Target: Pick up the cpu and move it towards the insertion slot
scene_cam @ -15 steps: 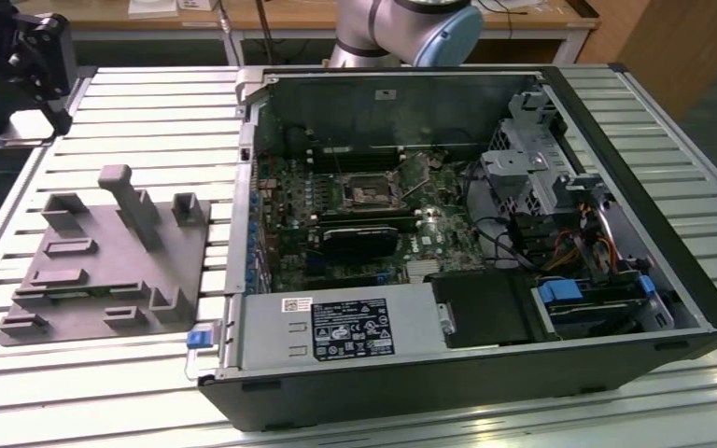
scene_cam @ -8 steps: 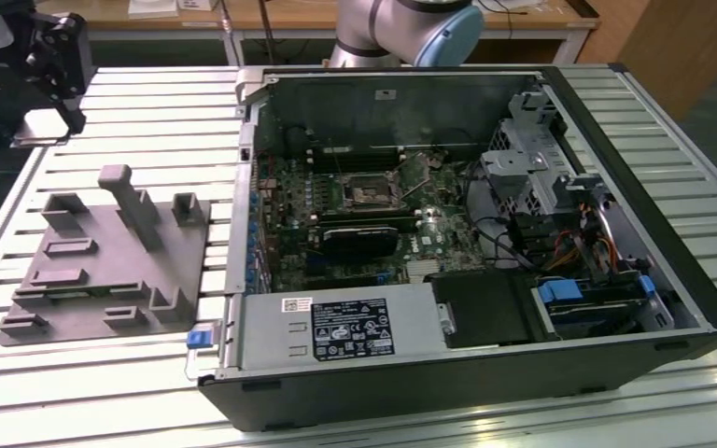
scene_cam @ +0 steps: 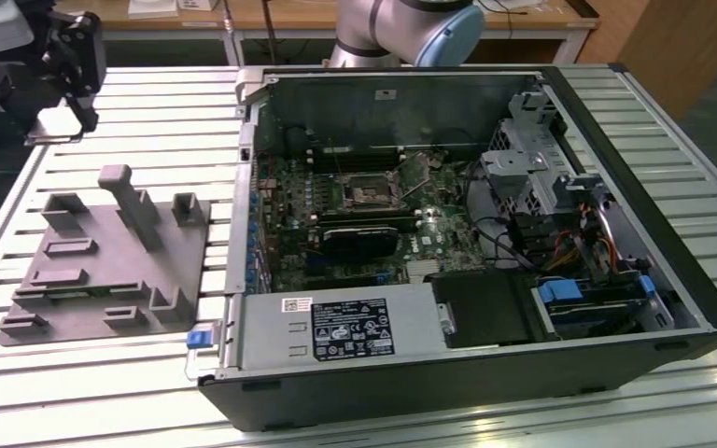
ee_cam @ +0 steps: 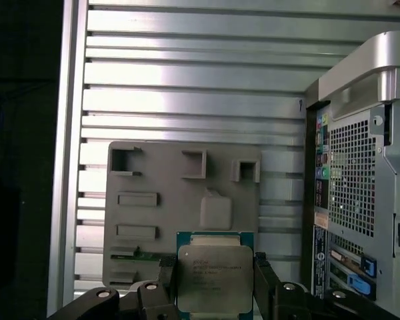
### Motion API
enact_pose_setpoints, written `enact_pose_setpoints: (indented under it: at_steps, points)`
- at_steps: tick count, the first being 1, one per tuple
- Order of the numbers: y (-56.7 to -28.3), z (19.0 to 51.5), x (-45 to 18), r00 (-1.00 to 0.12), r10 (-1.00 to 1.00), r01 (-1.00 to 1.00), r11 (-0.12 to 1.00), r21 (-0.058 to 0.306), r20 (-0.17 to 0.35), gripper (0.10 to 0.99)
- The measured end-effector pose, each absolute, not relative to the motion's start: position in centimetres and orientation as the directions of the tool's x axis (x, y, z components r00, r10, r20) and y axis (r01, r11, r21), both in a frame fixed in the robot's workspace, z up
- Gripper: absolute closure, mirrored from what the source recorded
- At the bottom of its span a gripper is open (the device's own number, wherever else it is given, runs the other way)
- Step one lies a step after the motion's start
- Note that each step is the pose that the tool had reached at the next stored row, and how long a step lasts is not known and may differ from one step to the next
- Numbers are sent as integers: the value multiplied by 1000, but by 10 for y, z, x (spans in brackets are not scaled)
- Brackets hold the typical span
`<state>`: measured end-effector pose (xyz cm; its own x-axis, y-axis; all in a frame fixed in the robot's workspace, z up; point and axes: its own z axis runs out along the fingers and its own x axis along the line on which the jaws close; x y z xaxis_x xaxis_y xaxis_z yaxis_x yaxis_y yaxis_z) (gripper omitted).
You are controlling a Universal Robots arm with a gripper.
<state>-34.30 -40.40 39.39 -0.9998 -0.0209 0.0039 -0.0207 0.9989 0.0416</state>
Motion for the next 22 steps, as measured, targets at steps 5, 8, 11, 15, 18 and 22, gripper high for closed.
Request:
enact_pose_setpoints:
  at_steps: [5, 8, 11, 15, 18, 22]
  points:
    - [-403, 394, -337, -1000, -21, -21, 999, 42, 4, 541]
    - [-402, 394, -331, -1000, -21, -21, 999, 42, 4, 541]
    - [-402, 394, -325, -1000, -21, -21, 999, 42, 4, 541]
    - [-401, 394, -315, -1000, -21, -21, 999, 42, 4, 541]
    - [-400, 394, -307, -1000, -21, -21, 999, 42, 4, 541]
    - [-398, 394, -296, -1000, -21, -21, 999, 42, 4, 541]
